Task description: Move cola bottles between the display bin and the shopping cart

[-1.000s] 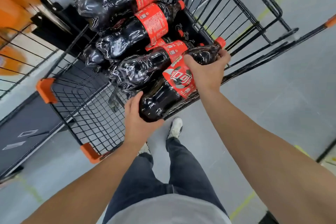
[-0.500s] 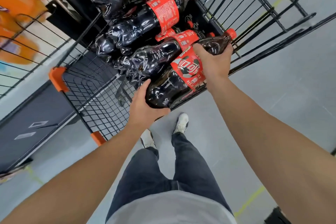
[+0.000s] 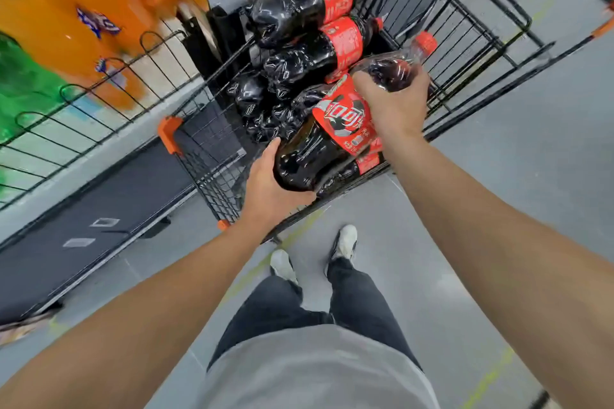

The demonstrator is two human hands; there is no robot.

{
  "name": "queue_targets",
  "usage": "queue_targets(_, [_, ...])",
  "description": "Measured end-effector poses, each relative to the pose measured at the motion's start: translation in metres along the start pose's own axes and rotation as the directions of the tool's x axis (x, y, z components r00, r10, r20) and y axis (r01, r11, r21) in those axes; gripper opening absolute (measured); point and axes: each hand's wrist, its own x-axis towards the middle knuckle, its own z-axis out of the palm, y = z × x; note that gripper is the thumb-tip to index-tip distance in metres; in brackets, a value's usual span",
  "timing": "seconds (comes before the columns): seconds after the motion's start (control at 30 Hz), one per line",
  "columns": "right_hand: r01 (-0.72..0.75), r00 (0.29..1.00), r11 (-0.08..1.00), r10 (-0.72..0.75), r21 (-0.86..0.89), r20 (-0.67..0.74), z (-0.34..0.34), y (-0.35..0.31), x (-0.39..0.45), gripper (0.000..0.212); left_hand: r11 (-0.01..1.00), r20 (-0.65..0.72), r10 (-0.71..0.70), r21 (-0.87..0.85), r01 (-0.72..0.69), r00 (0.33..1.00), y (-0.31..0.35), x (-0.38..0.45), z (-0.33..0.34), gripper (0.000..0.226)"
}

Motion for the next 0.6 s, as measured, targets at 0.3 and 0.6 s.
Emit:
queue_targets(0.3, [0.250,0.960,0.967,-0.240,-0.049,0.145,0.029,-0.038,-0.094,0.113,0.993,-0.224,0.009,-0.112,-0.034,0.975,-0.029,-0.077,-0.043,0.120])
queue_targets(0.6, [0.379,0.840,0.922,-0.378,0.076,0.389,0.035,-0.041,-0.194,0.107,0.985,-0.458,-0.091,-0.171,0.013,0.884,-0.064,-0.182,-0.074,0.127])
